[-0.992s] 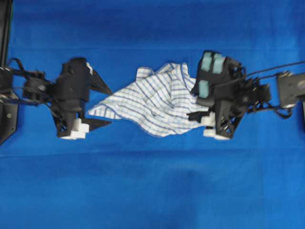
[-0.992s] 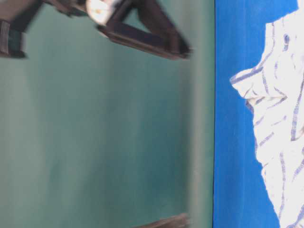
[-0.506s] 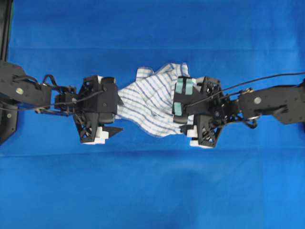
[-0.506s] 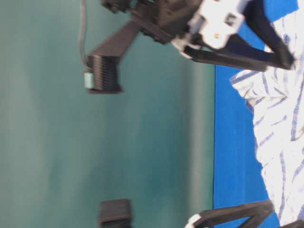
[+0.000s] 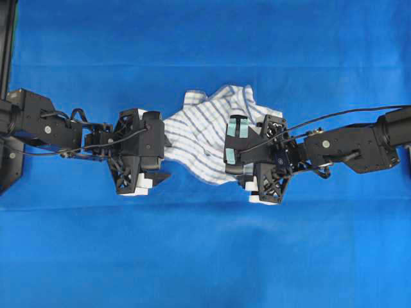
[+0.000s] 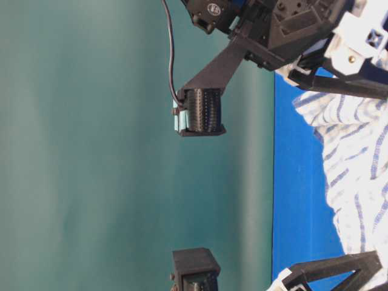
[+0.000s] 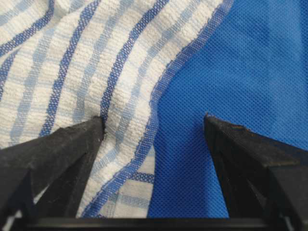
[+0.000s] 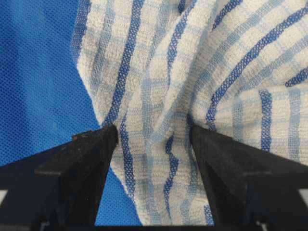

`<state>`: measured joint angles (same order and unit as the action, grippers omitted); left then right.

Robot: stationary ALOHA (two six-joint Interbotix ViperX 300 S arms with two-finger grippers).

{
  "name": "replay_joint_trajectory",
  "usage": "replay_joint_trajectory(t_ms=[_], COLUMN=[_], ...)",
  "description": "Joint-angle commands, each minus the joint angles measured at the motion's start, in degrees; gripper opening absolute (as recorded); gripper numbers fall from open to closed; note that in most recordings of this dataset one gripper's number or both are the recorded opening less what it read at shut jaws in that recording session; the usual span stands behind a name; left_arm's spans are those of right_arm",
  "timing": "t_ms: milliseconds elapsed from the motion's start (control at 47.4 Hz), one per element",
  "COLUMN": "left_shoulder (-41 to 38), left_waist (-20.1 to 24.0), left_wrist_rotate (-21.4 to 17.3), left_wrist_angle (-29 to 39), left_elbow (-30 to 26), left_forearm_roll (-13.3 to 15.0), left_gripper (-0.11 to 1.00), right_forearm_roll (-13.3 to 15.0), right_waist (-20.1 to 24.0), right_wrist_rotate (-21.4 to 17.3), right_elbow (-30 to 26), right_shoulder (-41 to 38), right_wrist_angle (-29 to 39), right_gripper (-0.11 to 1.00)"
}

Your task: Lift the towel with both arms.

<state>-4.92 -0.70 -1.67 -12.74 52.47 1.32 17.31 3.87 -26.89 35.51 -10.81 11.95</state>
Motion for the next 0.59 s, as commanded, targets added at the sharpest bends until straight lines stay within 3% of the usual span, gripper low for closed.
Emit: replay_joint_trajectory(t_ms=[0, 63, 127, 190, 295, 570], left_shoulder=[0.18, 0.18, 0.18, 0.18, 0.35, 1.41], left_waist=[0.79, 0.97, 1.14, 1.14, 1.23, 1.32], left_wrist_rotate=[-0.09, -0.18, -0.18, -0.18, -0.18, -0.09], left_wrist_angle=[-0.18, -0.18, 0.0, 0.18, 0.44, 0.97], left_elbow=[-0.7, -0.79, -0.79, -0.79, -0.7, -1.23], left_forearm_roll=[0.18, 0.18, 0.18, 0.18, 0.18, 0.18], left_gripper=[0.79, 0.68, 0.49, 0.29, 0.04, 0.03], right_forearm_roll=[0.09, 0.18, 0.26, 0.18, 0.26, 0.18], right_waist=[0.09, 0.09, 0.0, 0.0, 0.0, -0.09], right_wrist_rotate=[0.18, 0.35, 0.53, 0.62, 0.53, 0.44], right_elbow=[-0.35, -0.35, -0.44, -0.44, -0.35, -0.7], right_shoulder=[0.09, 0.09, 0.09, 0.18, 0.18, 0.88], right_wrist_angle=[-0.26, -0.35, -0.26, -0.09, -0.09, 0.09], right_gripper=[0.66, 0.64, 0.56, 0.4, 0.09, 0.07])
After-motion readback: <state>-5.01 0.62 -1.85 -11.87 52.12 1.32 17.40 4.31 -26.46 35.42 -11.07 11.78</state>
